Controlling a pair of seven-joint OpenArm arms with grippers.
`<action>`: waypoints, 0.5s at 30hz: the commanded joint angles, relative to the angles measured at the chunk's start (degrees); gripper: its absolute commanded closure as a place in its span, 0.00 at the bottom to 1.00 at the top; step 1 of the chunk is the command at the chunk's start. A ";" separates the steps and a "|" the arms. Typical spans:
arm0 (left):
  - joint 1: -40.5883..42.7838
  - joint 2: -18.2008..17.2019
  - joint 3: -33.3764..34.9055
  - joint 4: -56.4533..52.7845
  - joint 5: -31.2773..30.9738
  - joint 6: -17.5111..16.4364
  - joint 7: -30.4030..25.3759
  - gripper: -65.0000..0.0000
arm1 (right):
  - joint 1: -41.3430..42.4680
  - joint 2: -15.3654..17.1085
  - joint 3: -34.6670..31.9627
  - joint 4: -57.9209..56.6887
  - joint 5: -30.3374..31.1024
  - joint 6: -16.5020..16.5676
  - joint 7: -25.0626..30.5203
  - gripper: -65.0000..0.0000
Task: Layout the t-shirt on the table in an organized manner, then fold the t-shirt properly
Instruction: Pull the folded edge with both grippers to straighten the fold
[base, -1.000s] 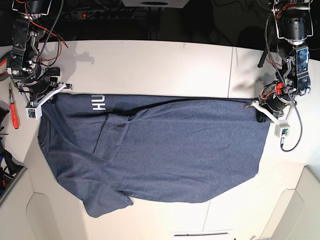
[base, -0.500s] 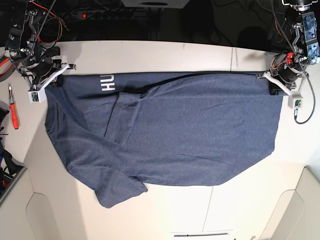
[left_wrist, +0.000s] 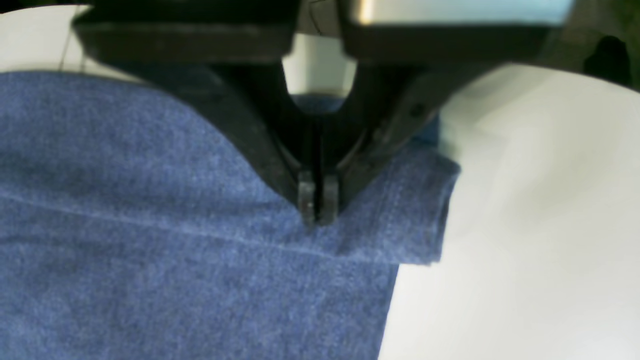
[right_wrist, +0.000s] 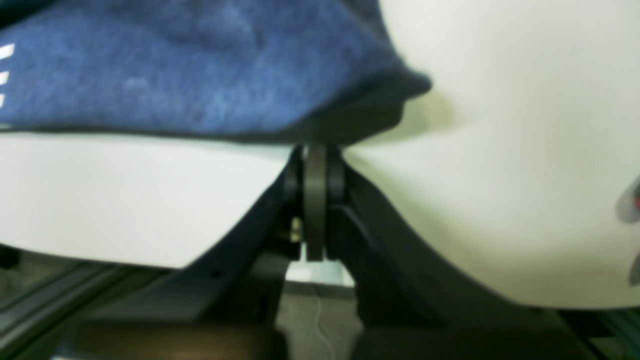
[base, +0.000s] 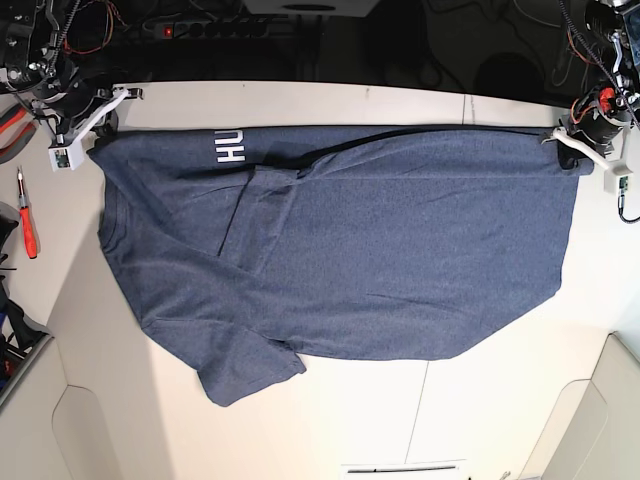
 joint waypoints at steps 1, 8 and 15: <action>0.46 -0.61 -0.20 0.20 0.50 -0.26 1.62 1.00 | -0.44 0.61 0.35 0.81 0.26 0.22 -0.74 1.00; 0.46 -0.63 -0.22 0.20 0.63 -0.26 1.53 1.00 | -0.42 0.59 1.16 0.94 2.84 0.24 -2.23 1.00; 0.11 -0.66 -0.22 0.28 0.46 -0.26 0.83 1.00 | -0.39 0.59 1.62 2.45 5.07 0.24 -2.36 1.00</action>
